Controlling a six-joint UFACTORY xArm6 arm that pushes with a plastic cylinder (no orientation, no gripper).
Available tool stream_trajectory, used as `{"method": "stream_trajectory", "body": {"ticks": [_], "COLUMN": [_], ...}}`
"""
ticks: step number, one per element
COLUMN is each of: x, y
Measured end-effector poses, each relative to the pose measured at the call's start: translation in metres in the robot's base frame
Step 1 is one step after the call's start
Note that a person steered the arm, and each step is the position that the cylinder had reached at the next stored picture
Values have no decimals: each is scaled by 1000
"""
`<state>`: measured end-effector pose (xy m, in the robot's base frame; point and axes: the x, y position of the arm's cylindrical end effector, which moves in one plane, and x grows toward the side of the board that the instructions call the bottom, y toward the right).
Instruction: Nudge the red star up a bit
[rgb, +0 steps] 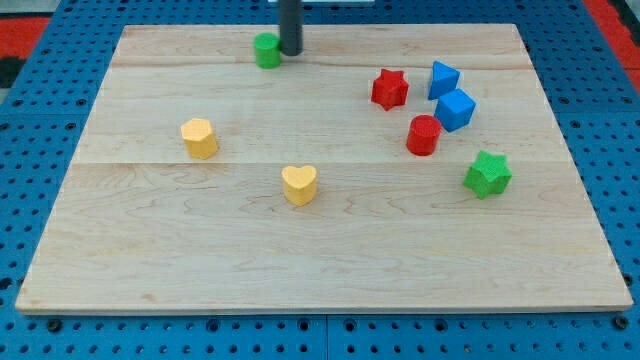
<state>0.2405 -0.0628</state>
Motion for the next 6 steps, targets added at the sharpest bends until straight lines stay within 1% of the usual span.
{"method": "stream_trajectory", "body": {"ticks": [1,2,4,5,6], "x": [0,-1,20,66,101], "y": [-27,-33,26,14,15]}}
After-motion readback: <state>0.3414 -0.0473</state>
